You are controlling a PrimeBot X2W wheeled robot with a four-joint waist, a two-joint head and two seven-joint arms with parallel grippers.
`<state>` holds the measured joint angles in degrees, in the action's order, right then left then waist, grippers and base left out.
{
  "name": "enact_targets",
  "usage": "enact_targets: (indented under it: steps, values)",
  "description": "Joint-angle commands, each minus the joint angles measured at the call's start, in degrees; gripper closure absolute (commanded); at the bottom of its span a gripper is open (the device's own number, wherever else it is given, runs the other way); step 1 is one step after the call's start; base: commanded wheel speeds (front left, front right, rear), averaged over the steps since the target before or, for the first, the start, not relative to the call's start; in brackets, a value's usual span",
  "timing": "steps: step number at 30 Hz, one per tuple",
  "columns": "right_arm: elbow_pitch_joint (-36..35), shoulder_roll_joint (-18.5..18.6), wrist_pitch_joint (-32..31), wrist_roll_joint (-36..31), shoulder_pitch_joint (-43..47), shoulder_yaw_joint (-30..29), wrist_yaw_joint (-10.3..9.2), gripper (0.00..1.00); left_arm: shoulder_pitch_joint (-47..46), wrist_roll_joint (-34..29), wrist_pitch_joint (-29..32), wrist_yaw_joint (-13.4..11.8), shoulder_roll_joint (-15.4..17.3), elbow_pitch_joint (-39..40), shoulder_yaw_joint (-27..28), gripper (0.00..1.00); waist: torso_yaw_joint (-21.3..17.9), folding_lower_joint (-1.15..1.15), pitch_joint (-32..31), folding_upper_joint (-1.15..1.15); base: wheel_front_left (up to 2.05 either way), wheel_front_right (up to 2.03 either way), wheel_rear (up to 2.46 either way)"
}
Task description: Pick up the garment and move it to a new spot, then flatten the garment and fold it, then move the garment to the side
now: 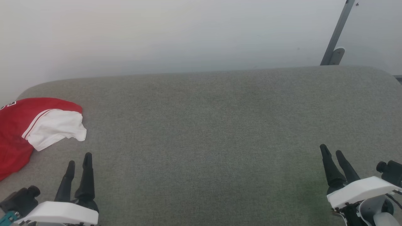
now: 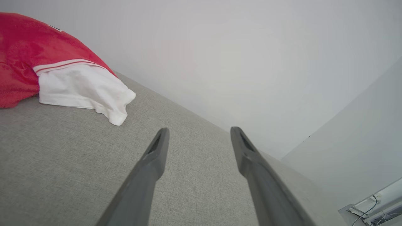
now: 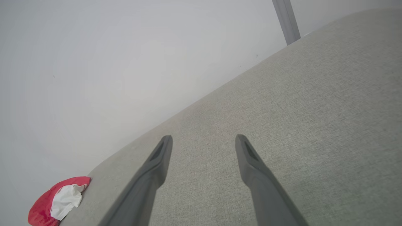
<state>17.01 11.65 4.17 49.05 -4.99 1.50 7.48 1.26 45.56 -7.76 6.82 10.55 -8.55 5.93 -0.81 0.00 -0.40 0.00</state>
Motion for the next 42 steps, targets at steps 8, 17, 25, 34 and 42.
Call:
enact_targets:
  steps: [8,17,25,34,42]
  values:
    - [-0.9,0.7,1.4,-4.2,-0.2,-0.1,0.01,0.0,0.9,-4.9,-1.6,0.3,0.9,1.9,0.5,0.0,-0.1,0.0,-0.1,0.0,0.0,0.0,0.0]
    - [-1.5,1.1,2.3,-8.4,0.4,-0.1,0.02,0.0,1.9,-9.7,-3.0,0.4,1.0,3.2,0.5,0.0,-0.3,0.0,-0.2,0.0,0.0,0.0,0.0]
    - [-1.9,1.5,3.1,-11.3,0.6,0.1,0.02,0.0,2.5,-13.0,-4.1,0.5,1.3,3.9,0.3,0.0,-0.4,0.0,-0.1,0.0,0.0,0.0,0.0]
    - [-2.2,2.0,3.8,-14.4,0.9,0.5,0.02,0.0,3.1,-16.2,-5.2,0.6,2.0,4.5,0.0,0.0,-0.5,0.0,-0.2,0.0,0.0,0.0,0.0]
    - [-2.7,2.2,4.7,-16.9,1.1,0.8,0.01,0.0,3.5,-18.4,-6.0,0.6,2.8,4.9,-0.4,0.0,-0.6,0.0,-0.2,0.0,0.0,0.0,0.0]
